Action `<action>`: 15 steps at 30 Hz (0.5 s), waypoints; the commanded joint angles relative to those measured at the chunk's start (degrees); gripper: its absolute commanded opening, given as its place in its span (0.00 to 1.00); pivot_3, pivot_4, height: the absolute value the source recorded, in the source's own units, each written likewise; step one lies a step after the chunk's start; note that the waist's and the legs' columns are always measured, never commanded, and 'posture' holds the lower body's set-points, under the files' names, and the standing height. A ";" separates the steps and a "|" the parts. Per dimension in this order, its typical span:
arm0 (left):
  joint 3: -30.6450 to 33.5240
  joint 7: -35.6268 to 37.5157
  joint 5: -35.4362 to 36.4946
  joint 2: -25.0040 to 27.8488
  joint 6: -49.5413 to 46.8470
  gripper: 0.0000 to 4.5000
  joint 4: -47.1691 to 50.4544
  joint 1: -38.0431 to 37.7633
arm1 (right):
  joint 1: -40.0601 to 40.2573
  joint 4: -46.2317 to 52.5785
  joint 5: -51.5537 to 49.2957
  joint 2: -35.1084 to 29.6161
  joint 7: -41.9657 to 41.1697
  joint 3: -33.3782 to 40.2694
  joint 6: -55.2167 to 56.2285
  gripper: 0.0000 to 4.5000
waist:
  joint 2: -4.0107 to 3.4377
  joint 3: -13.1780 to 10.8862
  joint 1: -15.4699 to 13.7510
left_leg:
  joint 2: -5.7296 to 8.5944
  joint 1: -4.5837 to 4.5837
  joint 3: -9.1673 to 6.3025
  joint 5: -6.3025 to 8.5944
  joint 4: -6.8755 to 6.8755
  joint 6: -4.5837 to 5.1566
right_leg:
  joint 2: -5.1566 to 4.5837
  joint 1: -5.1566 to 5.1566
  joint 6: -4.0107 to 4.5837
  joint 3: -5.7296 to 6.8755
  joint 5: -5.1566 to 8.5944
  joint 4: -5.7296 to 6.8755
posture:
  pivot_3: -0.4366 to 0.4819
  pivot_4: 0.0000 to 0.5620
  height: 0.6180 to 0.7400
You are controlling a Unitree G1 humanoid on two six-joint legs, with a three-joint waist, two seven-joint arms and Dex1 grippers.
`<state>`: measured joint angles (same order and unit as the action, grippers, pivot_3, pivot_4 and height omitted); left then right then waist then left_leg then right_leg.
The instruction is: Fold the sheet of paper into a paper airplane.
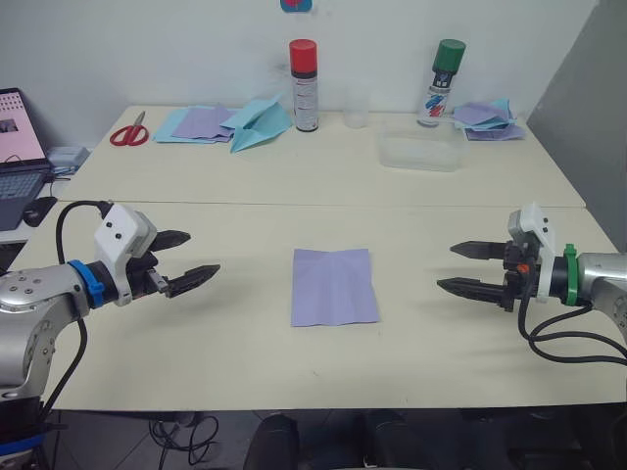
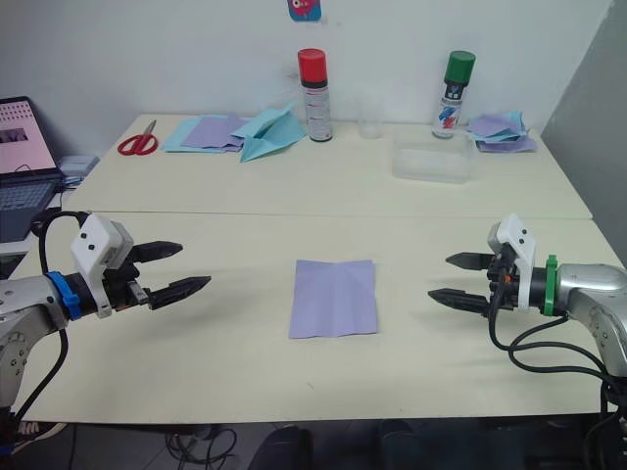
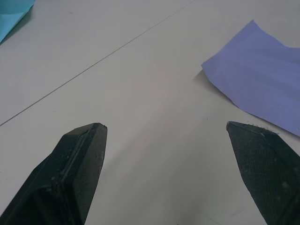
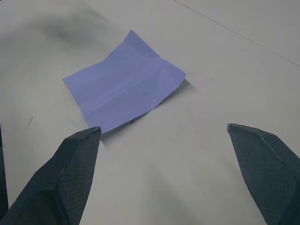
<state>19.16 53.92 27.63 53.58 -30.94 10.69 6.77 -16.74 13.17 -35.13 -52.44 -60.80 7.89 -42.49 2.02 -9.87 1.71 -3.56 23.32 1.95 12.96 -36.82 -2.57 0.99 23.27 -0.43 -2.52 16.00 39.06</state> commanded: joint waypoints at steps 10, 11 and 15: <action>-1.35 -1.94 1.46 -1.87 -2.31 1.00 2.89 0.78 | 1.15 1.53 2.18 1.08 0.71 -1.52 2.78 1.00 | 0.00 0.00 -0.01 | 0.00 0.00 -0.01 0.00 -0.01 0.00 | 0.00 -0.01 0.00 0.00 0.00 0.00 | 0.48 0.27 1.00; -1.60 -2.16 1.86 -2.11 -3.01 1.00 3.33 1.09 | 1.41 1.74 2.40 1.27 0.77 -1.73 2.97 1.00 | 0.00 0.00 0.00 | 0.00 0.00 -0.01 0.00 -0.01 0.00 | 0.00 -0.01 0.00 0.00 0.00 0.00 | 0.48 0.27 1.00; -2.90 -3.88 2.55 -4.02 -4.39 1.00 4.39 3.16 | 1.63 1.66 3.19 1.68 1.01 -2.56 3.88 1.00 | 0.01 0.00 -0.02 | 0.01 0.03 -0.01 0.00 -0.03 0.00 | 0.00 -0.01 0.00 0.01 0.00 0.00 | 0.48 0.27 1.00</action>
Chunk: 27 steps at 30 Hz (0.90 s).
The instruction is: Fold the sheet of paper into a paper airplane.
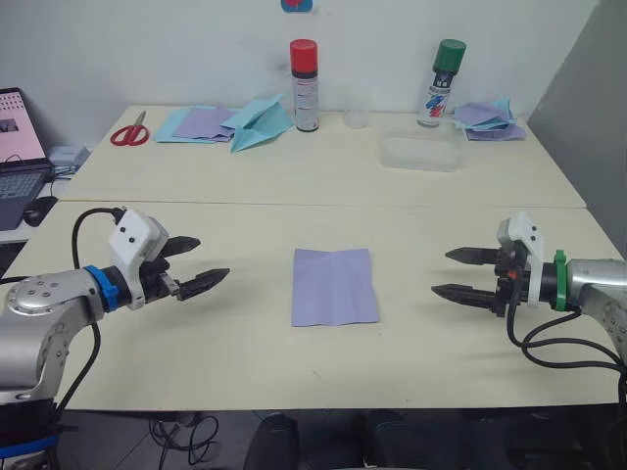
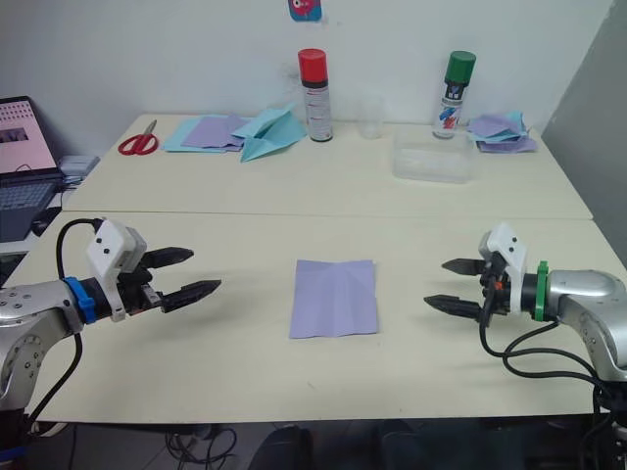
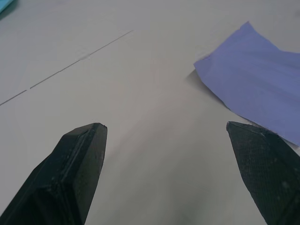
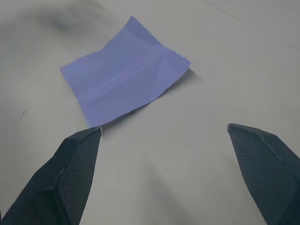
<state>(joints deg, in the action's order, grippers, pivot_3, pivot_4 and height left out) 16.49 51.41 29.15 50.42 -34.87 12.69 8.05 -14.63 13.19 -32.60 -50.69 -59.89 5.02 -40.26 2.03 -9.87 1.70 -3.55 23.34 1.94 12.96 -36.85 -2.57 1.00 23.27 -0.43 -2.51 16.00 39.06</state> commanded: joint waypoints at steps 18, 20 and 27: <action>-21.80 -10.79 -11.44 -21.05 7.43 0.08 -4.90 10.42 | 1.32 -1.16 9.66 5.85 3.49 -5.97 10.33 1.00 | -0.01 0.02 -0.05 | 0.07 0.03 -0.02 0.00 -0.10 0.00 | 0.30 -0.05 -0.03 -0.03 -0.03 0.02 | 0.48 0.27 1.00; -23.37 -11.43 -12.98 -22.49 7.71 0.01 -7.36 10.98 | 1.19 -1.54 10.55 6.95 4.22 -6.79 10.81 1.00 | -0.01 0.02 -0.05 | 0.07 0.03 -0.03 0.00 -0.10 0.00 | 0.33 -0.05 -0.03 -0.02 -0.03 0.03 | 0.48 0.27 1.00; -28.42 -10.37 -18.76 -22.72 9.24 0.01 -14.17 10.50 | 0.07 -4.60 15.22 10.75 6.74 -9.79 14.45 1.00 | -0.03 0.05 -0.05 | 0.08 0.01 -0.06 0.00 -0.10 0.00 | 0.45 -0.05 -0.02 0.02 -0.04 0.05 | 0.48 0.27 1.00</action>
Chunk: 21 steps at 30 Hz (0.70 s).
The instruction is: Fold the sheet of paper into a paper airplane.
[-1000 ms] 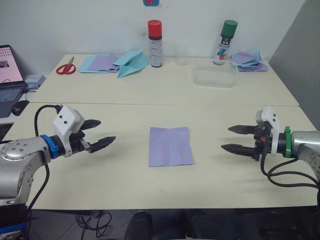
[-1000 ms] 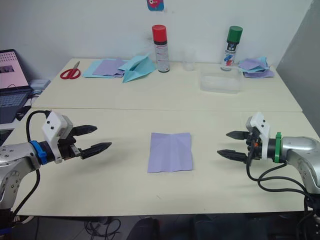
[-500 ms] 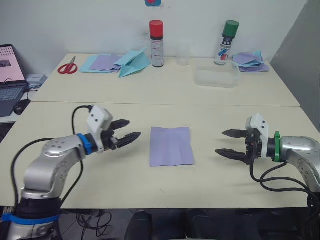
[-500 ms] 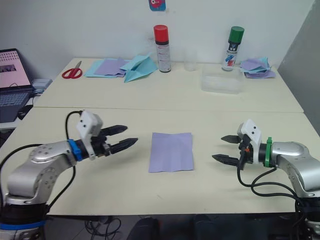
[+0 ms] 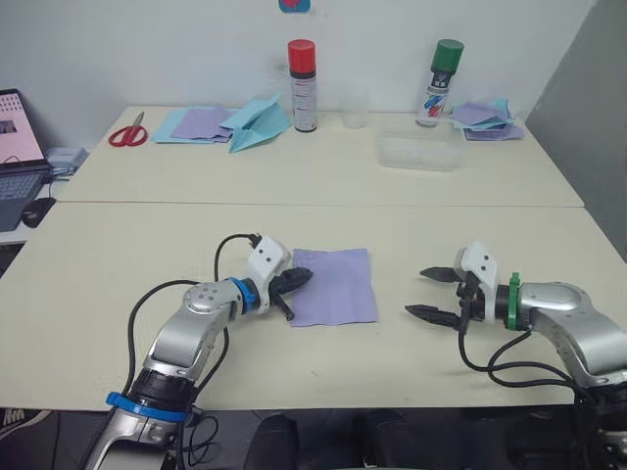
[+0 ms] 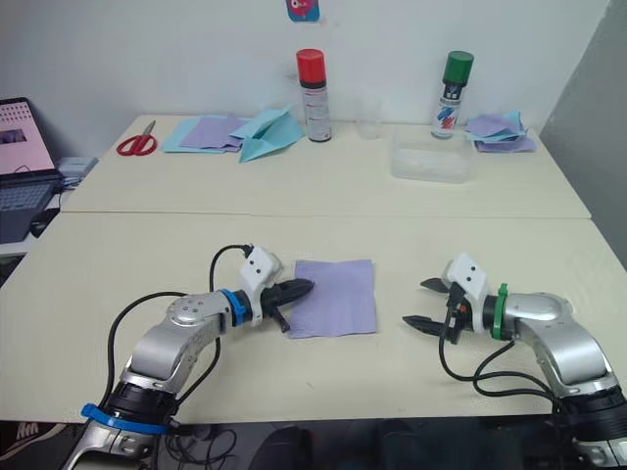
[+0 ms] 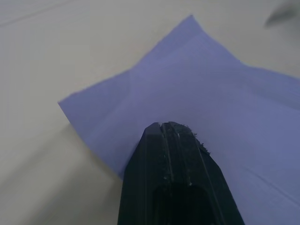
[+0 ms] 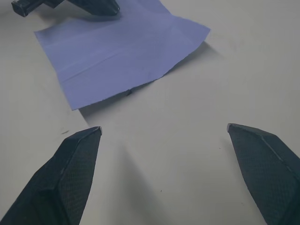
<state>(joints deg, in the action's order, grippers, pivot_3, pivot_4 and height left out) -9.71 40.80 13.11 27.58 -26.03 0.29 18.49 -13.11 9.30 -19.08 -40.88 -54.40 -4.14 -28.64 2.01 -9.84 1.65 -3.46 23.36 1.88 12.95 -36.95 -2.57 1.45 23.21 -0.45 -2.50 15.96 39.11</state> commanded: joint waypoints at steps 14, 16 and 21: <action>-5.06 -0.53 -8.71 -1.07 5.19 0.00 -10.11 1.35 | -9.78 -18.25 14.24 8.39 4.14 -8.67 15.40 0.47 | -0.47 0.57 0.01 | 0.00 -1.04 0.11 -0.04 -0.01 0.07 | -0.04 -1.03 0.07 -0.06 -0.12 -0.03 | 0.48 0.27 1.00; -4.97 -0.43 -8.70 -1.42 5.23 0.00 -10.23 1.25 | -10.58 -20.00 14.75 9.77 4.02 -9.48 16.23 0.32 | -0.51 0.84 0.06 | 0.01 -1.06 0.12 -0.04 0.00 0.07 | -0.04 -1.04 0.06 -0.08 -0.13 -0.03 | 0.48 0.27 1.00; -4.96 -0.50 -9.00 -2.07 5.20 0.00 -10.33 0.94 | -11.59 -19.97 10.97 16.31 4.03 -9.06 12.12 0.02 | -0.50 1.05 0.07 | -0.01 -1.22 0.10 -0.05 0.01 0.08 | 0.00 -1.13 0.09 -0.08 -0.15 -0.02 | 0.48 0.27 1.00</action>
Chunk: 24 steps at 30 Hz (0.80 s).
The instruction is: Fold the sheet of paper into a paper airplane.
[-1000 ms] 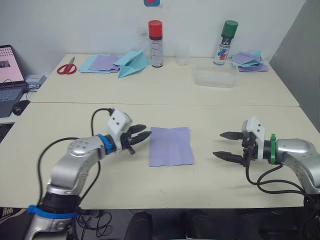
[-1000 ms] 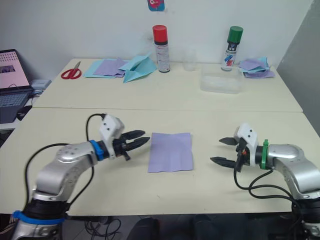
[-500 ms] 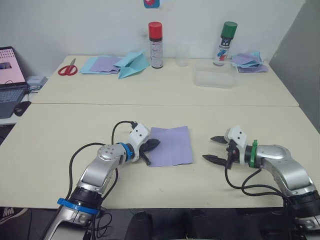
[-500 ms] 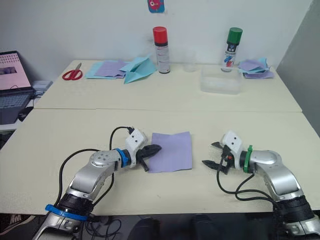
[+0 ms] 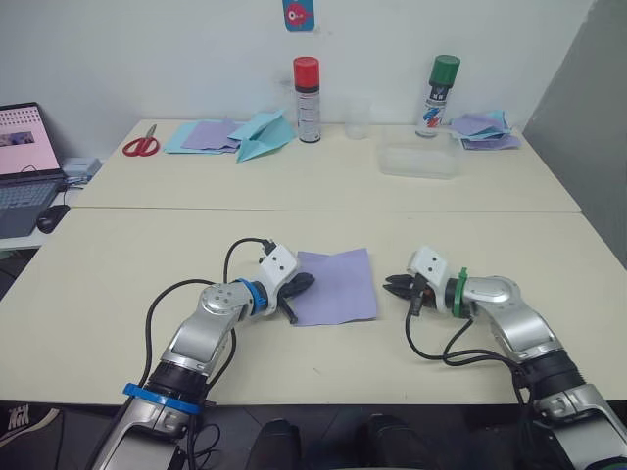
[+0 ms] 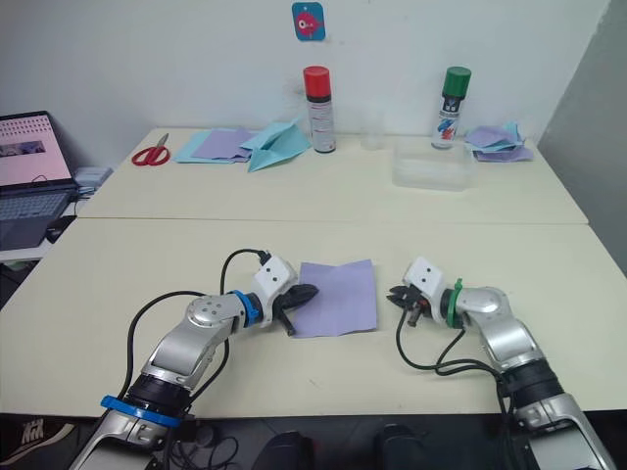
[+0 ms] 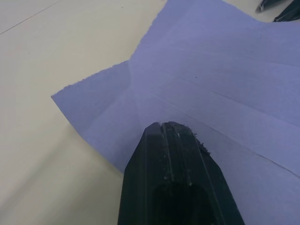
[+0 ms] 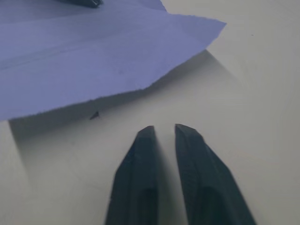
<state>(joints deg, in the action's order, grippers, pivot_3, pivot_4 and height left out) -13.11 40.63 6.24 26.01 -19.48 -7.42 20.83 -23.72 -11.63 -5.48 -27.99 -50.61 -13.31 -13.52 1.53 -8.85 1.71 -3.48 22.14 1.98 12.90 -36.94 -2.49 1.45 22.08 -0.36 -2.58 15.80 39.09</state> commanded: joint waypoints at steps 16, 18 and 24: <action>-0.74 -0.26 -2.96 -0.49 -1.19 0.00 -3.03 -1.47 | -6.62 0.74 -10.14 17.93 4.92 1.63 -13.91 0.02 | -0.07 0.11 -0.12 | -0.03 0.09 -0.06 0.00 0.07 0.00 | -0.15 0.10 0.00 -0.04 0.01 -0.07 | 0.48 0.27 1.00; -0.41 -0.24 -2.82 -0.20 -1.51 0.00 -2.73 -1.66 | -6.96 -0.80 -9.15 18.43 4.68 0.35 -13.51 0.02 | -0.07 0.11 -0.12 | -0.05 0.11 -0.06 0.00 0.09 0.00 | -0.15 0.11 0.02 0.01 0.02 -0.06 | 0.48 0.27 1.00; 1.06 -0.32 -2.46 1.10 -3.36 0.00 -1.07 -2.64 | -8.29 -6.99 -5.11 20.53 5.76 -2.33 -9.83 0.02 | -0.07 0.11 0.10 | -0.05 0.12 -0.09 0.00 0.11 0.00 | -0.15 0.15 0.03 -0.01 0.03 -0.06 | 0.48 0.27 1.00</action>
<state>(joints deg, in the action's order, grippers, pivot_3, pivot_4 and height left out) -11.94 40.67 5.32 25.52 -19.67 -6.52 20.14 -30.83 -18.29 -11.63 -7.72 -44.95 -15.05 -25.32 1.46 -8.74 1.81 -3.54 22.26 1.89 12.90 -36.82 -2.48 1.31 22.24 -0.33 -2.60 15.83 39.03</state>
